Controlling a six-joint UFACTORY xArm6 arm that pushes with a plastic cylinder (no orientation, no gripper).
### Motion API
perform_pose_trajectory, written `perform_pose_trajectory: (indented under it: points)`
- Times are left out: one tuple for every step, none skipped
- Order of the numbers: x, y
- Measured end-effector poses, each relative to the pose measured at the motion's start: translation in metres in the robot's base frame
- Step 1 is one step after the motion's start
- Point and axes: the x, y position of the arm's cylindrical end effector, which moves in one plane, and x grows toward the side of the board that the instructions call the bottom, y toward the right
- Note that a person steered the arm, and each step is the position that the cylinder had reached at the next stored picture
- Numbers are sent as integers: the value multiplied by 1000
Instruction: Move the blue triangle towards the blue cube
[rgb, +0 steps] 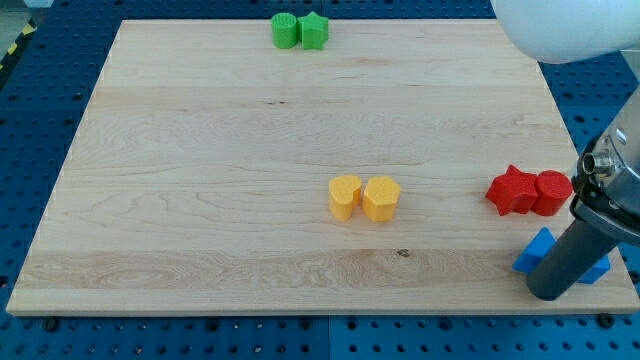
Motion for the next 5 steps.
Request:
perform_pose_trajectory:
  points:
    - [0, -1]
    - [-2, -28]
    - [-25, -34]
    - [-39, -33]
    - [-39, -28]
